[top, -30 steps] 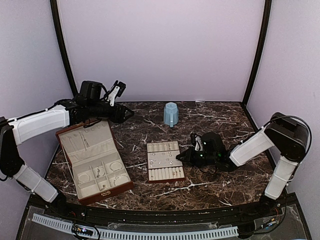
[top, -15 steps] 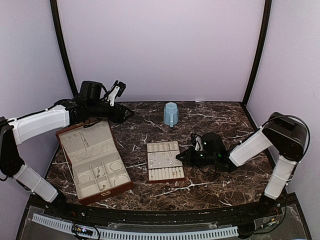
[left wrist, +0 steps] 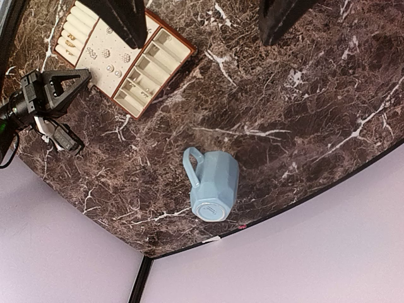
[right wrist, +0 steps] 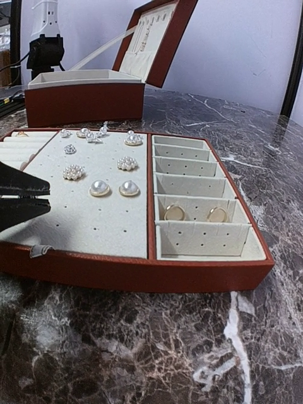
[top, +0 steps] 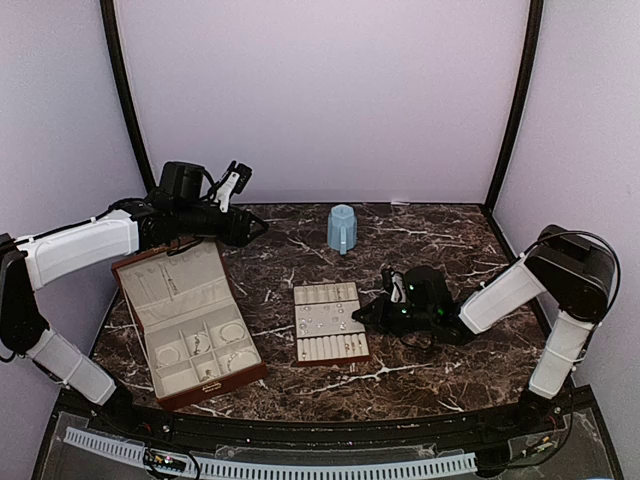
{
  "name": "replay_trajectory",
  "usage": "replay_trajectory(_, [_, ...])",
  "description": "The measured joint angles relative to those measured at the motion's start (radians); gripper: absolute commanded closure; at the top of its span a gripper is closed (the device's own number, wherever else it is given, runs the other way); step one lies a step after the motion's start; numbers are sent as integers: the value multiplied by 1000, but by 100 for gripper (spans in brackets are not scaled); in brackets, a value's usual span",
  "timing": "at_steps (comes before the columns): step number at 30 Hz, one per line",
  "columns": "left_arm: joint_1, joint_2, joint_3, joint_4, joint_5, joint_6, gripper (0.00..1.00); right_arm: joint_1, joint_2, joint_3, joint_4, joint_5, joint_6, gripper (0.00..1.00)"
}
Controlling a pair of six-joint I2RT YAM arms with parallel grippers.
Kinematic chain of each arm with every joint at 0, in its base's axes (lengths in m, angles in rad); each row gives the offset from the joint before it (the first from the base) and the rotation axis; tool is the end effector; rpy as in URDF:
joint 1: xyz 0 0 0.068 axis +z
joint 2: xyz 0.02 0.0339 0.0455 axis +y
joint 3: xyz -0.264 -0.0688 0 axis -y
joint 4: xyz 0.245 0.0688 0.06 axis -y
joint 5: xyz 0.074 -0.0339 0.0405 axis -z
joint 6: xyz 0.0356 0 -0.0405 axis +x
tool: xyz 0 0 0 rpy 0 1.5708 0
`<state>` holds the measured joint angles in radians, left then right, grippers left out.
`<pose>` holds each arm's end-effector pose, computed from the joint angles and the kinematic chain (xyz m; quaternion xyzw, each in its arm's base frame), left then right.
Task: Organize the mixed jewelry
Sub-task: Insert the earring into the earring holder.
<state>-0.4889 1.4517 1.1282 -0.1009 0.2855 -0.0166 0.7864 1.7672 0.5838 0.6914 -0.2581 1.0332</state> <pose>0.2942 -0.1679 0.3101 0.2696 0.7905 -0.2500 0.4899 0.2162 0.2295 0.1170 0.0391 0.8525 0.4699 0.2255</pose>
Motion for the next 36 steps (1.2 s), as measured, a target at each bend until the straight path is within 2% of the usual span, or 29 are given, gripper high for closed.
replay_trajectory(20, [2, 0, 0, 0, 3, 0, 36, -1, 0, -2, 2, -15, 2, 100])
replay_trajectory(36, [2, 0, 0, 0, 4, 0, 36, -15, 3, -47, 80, -19, 40, 100])
